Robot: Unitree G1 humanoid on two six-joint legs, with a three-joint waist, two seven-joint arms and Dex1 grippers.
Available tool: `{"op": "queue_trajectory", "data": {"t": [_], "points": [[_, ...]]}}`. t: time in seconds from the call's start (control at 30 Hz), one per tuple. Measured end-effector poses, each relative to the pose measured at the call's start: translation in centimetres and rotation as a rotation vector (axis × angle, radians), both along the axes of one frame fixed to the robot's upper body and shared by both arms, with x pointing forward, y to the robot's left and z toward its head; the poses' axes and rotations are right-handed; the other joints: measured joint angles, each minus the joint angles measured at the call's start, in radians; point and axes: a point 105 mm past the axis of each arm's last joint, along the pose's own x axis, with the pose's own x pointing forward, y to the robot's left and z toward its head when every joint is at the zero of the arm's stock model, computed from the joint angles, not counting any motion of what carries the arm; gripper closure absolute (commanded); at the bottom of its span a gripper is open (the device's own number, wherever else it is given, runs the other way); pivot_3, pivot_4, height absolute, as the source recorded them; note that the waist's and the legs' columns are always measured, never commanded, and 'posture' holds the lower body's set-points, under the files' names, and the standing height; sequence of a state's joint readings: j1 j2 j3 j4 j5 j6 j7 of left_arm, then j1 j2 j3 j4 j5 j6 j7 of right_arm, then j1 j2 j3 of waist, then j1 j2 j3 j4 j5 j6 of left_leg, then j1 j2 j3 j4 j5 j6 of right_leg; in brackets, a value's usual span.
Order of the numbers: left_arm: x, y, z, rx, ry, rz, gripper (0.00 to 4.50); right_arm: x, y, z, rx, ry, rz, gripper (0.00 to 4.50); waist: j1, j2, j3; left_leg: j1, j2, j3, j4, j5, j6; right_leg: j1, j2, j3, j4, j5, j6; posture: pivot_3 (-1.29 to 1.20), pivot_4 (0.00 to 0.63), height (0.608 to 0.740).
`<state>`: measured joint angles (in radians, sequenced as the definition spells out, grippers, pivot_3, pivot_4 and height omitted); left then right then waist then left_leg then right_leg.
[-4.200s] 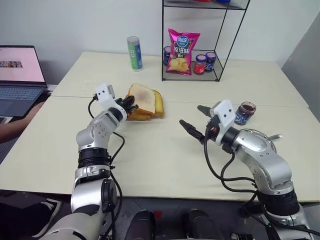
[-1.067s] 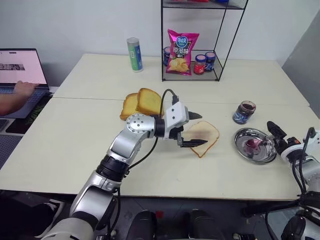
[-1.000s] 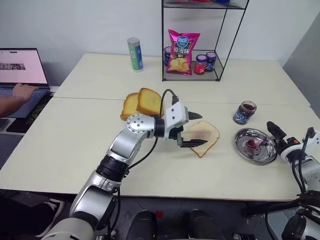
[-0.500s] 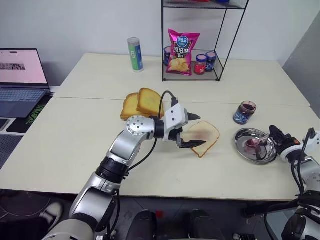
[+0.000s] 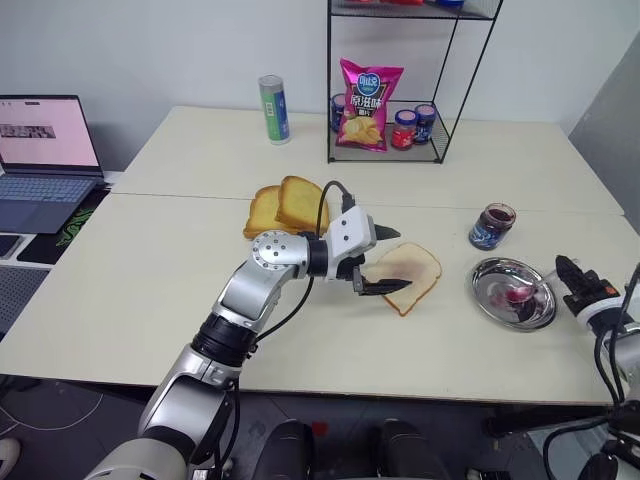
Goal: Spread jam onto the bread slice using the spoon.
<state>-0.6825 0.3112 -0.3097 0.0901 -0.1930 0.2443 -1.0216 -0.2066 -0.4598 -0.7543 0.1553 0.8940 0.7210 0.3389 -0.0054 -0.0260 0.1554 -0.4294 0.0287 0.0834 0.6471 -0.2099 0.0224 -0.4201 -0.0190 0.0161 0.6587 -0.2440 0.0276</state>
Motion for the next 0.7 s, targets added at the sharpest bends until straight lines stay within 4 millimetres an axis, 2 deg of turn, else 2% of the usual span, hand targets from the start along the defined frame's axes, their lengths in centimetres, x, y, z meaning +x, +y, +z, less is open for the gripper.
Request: {"op": "queue_trajectory", "data": {"t": [0.1, 0.13, 0.23, 0.37, 0.43, 0.53, 0.7], "points": [[0.4, -0.1, 0.3, -0.037, 0.027, 0.039, 0.00, 0.4, 2.2, 3.8, -0.096, -0.077, 0.018, 4.46, -0.012, 0.005, 0.001, 0.000, 0.000, 0.001, 0.000, 0.000, 0.000, -0.001, 0.000, 0.001, 0.001, 0.000, 0.001, 0.00, 0.150, 0.740], [0.6, -0.3, 0.6, -0.061, 0.040, 0.050, 0.00, 0.8, 3.1, 5.8, -0.140, -0.121, 0.022, 4.46, -0.015, 0.005, 0.001, 0.000, 0.000, 0.000, 0.000, 0.000, 0.000, -0.001, 0.000, 0.000, 0.001, 0.000, 0.001, 0.00, 0.150, 0.740], [0.5, -1.3, 1.4, -0.108, 0.048, 0.041, 0.00, 2.5, 5.1, 9.6, -0.234, -0.202, 0.020, 4.46, -0.019, 0.005, 0.001, 0.000, 0.000, 0.000, 0.000, 0.000, 0.000, 0.000, 0.001, 0.000, 0.001, 0.000, 0.001, 0.00, 0.150, 0.740], [0.2, -2.5, 1.5, -0.133, 0.061, 0.017, 0.00, 4.5, 5.5, 13.6, -0.366, -0.280, -0.062, 4.46, -0.020, 0.006, 0.001, -0.001, -0.002, 0.000, -0.001, 0.000, 0.000, -0.001, 0.002, -0.001, -0.001, 0.000, 0.001, 0.00, 0.150, 0.740], [0.8, -2.7, 1.7, -0.154, 0.074, 0.039, 0.00, 5.8, 5.2, 14.5, -0.443, -0.288, -0.108, 4.46, -0.019, 0.006, 0.001, -0.002, -0.003, 0.000, 0.000, 0.000, 0.000, -0.001, 0.002, -0.001, -0.001, 0.000, 0.001, 0.00, 0.150, 0.740], [0.9, -3.6, 2.5, -0.180, 0.068, 0.033, 0.00, 7.2, 5.1, 14.6, -0.509, -0.283, -0.134, 4.46, -0.018, 0.005, 0.001, -0.002, -0.003, 0.001, 0.000, 0.000, 0.001, -0.001, 0.002, 0.000, -0.001, 0.000, 0.001, 0.00, 0.150, 0.740], [0.9, -3.8, 2.8, -0.189, 0.062, 0.032, 0.00, 9.4, 5.6, 12.9, -0.578, -0.258, -0.103, 4.46, -0.022, 0.006, 0.002, -0.002, -0.002, 0.000, -0.001, 0.000, 0.000, -0.001, 0.002, 0.000, 0.000, 0.001, -0.001, 0.00, 0.150, 0.740]]}}
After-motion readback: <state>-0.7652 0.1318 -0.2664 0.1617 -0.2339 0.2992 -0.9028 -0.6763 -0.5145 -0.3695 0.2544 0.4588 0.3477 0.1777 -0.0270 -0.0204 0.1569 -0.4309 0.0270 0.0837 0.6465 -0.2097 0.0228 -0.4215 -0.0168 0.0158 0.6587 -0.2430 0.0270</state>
